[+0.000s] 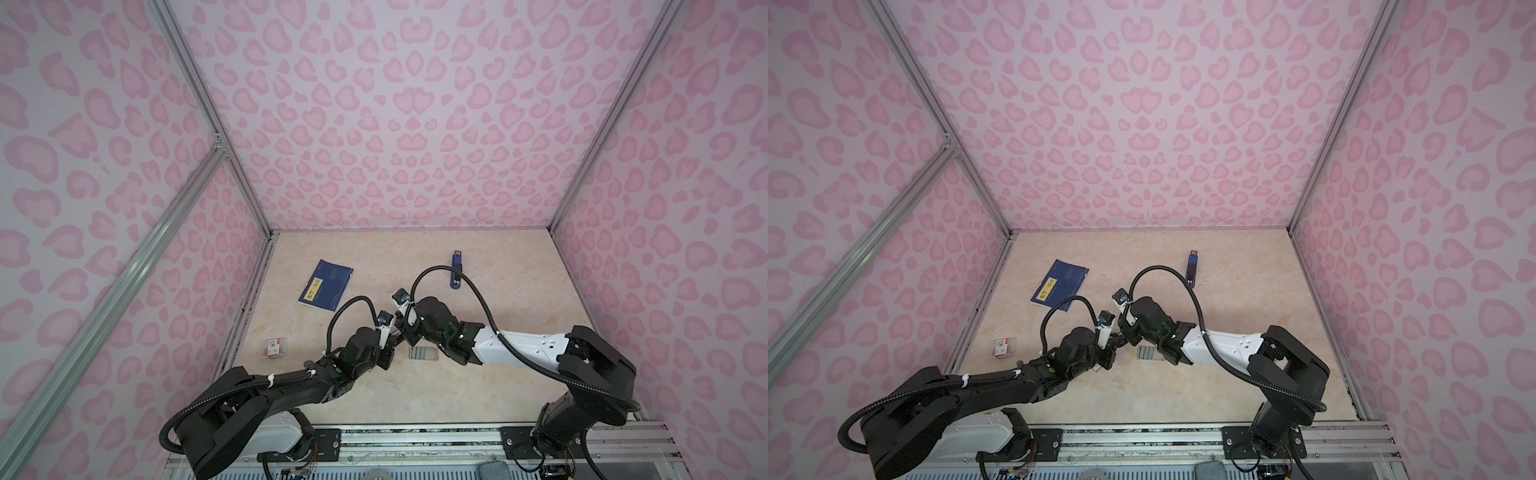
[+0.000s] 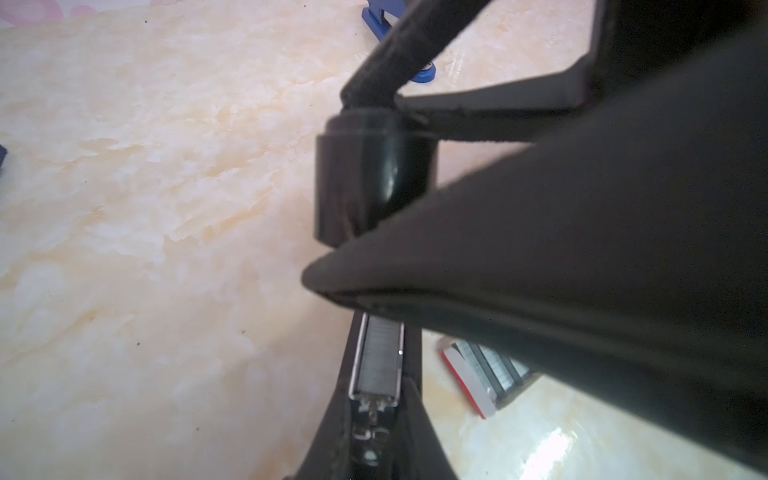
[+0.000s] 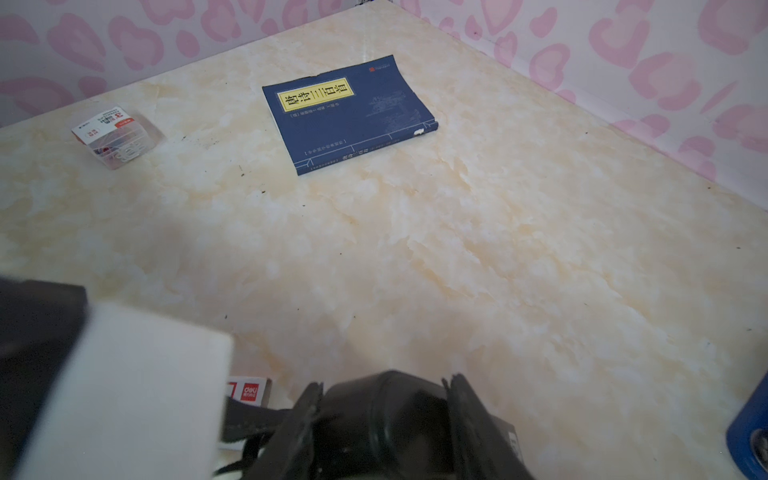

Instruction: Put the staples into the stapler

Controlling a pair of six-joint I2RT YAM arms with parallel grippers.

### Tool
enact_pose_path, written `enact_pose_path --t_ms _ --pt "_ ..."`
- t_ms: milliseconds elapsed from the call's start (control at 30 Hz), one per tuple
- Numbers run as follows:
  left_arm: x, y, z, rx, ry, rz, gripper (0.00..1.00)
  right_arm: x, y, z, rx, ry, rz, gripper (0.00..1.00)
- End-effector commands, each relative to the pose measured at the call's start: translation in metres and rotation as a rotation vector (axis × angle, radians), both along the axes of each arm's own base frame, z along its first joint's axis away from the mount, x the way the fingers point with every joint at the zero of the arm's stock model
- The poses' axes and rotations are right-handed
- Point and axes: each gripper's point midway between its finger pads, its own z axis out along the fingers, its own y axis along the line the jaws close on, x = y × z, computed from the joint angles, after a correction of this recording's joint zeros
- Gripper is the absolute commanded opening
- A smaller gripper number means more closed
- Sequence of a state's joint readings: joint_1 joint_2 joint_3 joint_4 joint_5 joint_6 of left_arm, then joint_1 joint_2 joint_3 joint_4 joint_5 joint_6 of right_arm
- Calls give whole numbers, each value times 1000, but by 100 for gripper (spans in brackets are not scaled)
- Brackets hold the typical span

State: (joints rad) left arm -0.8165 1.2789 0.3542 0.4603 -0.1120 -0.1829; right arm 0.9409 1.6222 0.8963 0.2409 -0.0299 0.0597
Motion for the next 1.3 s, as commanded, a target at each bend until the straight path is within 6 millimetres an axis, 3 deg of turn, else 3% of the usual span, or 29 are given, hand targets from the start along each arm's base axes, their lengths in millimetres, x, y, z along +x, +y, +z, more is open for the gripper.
enact_pose_path --t_ms 0,300,633,867,1067,1267 --pt "7 -13 24 -67 -63 -24 11 -28 29 13 142 110 131 48" --pt "10 -7 27 -52 -83 7 10 -22 21 14 151 97 88 50" --pt "34 19 16 56 -145 178 11 9 -45 11 177 105 -99 50" --pt "60 8 -10 146 -123 229 12 21 -87 0 183 134 -215 50" --pt "66 -2 -32 163 -58 233 19 20 -100 -6 175 149 -253 50" --pt "58 -1 -34 155 -12 227 33 24 -108 -5 177 152 -274 51"
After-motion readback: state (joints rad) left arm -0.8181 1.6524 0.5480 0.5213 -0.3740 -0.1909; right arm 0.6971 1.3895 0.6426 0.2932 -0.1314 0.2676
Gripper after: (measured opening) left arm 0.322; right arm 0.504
